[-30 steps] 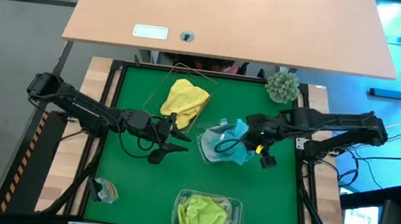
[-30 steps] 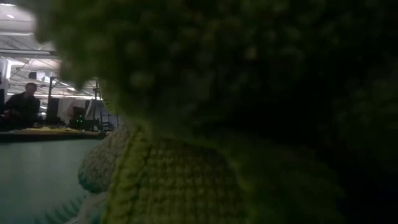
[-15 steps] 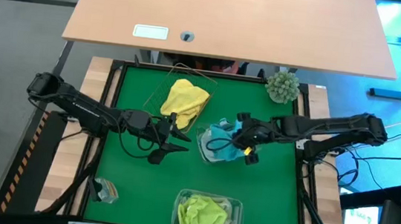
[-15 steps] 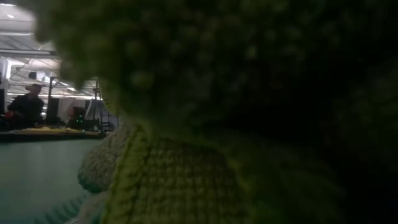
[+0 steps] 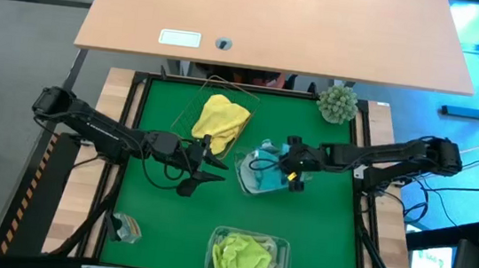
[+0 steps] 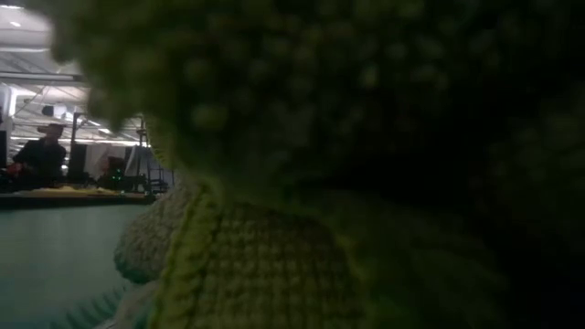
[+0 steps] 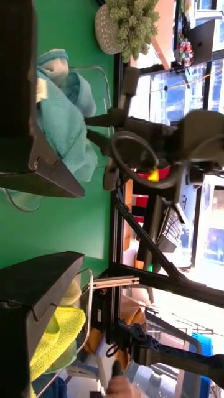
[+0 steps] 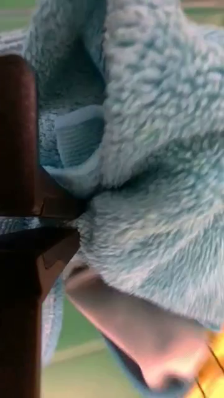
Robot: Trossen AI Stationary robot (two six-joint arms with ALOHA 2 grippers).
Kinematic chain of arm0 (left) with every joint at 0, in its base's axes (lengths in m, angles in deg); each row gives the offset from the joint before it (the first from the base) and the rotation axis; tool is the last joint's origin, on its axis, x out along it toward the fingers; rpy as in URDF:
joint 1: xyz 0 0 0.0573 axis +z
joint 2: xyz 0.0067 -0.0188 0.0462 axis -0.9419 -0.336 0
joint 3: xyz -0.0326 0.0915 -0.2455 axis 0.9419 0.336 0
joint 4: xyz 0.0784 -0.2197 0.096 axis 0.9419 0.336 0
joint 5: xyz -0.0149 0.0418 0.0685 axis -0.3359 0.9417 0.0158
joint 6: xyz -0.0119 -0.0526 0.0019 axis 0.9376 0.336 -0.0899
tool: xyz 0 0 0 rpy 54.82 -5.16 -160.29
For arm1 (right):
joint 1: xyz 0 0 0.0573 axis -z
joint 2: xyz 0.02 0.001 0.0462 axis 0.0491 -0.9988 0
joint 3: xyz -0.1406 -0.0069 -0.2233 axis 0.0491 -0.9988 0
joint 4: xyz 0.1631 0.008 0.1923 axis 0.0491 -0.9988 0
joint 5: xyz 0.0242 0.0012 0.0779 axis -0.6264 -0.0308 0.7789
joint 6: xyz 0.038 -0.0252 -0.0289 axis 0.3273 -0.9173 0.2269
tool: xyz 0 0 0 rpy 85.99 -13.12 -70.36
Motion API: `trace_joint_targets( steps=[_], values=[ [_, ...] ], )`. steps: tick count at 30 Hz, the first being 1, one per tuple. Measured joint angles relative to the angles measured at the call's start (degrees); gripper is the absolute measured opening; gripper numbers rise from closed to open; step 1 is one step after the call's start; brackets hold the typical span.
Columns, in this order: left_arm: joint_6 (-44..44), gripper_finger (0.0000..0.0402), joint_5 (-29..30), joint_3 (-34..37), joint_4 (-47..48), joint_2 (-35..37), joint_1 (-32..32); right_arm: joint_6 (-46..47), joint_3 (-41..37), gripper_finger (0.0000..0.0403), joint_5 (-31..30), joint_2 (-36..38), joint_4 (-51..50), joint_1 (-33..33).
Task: Sort microfiber towel by color & place in baskets
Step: Put the blue towel into the top transparent bin
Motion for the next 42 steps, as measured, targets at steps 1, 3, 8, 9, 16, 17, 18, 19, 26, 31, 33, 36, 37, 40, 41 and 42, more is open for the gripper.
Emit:
trace_joint_targets(
  steps=[1,3,8,9,16,17,18,19,26,31,33,36,37,40,41,42],
  values=[
    [0.02,0.0147,-0.02,0.00,0.00,0.00,0.01,0.02,-1.26,0.0012,1.33,0.00,1.03,0.44],
    [0.00,0.0147,-0.01,0.00,0.00,0.00,-0.01,0.07,-3.74,0.0012,3.86,0.07,3.71,1.21],
    [0.01,0.0147,-0.02,0.00,0.00,0.00,-0.01,-0.03,-8.26,0.0012,7.04,0.09,7.83,1.40],
    [0.00,0.0147,-0.02,0.00,0.00,0.00,-0.01,-0.05,-8.84,0.0012,7.17,0.10,8.62,1.39],
    [0.00,0.0147,-0.02,0.00,0.00,0.01,0.01,-0.05,-9.55,0.0012,7.29,0.10,10.43,1.41],
    [0.00,0.0147,-0.02,0.00,0.00,0.00,0.01,-0.05,-9.61,0.0012,7.29,0.09,11.06,1.41],
    [0.00,0.0147,-0.01,0.00,0.00,0.00,0.01,-0.05,-9.63,0.0012,7.29,0.07,11.74,1.39],
    [0.00,0.0147,-0.02,0.00,0.00,0.00,-0.01,-0.05,-9.63,0.0012,7.25,0.05,12.50,1.39],
    [0.02,0.0147,-0.02,0.00,0.00,0.00,-0.01,-0.09,-9.65,0.0012,1.46,0.00,14.70,1.39],
    [0.02,0.0147,-0.02,0.00,0.00,0.00,0.01,-0.08,-9.65,0.0027,1.28,0.00,14.70,1.39],
    [0.02,0.0147,-0.02,0.00,0.00,0.00,-0.01,-0.10,-9.62,0.0047,1.53,0.00,14.69,1.39],
    [0.02,0.0147,-0.02,0.00,0.00,0.00,-0.01,-0.09,-8.78,0.0086,1.69,0.00,13.62,1.39],
    [0.02,0.0147,-0.02,0.00,0.00,0.00,0.01,-0.10,-8.25,0.0099,1.69,0.00,13.08,1.39],
    [0.02,0.0147,-0.02,0.00,0.00,0.00,0.00,-0.08,-5.96,0.0130,1.70,0.08,10.08,1.39],
    [0.02,0.0147,-0.02,0.00,-0.02,0.00,0.01,-0.08,-5.02,0.0138,1.71,0.09,8.64,1.39],
    [0.02,0.0147,-0.02,0.00,-0.05,0.00,0.01,-0.08,-3.86,0.0144,1.73,0.09,6.85,1.39]
  ],
)
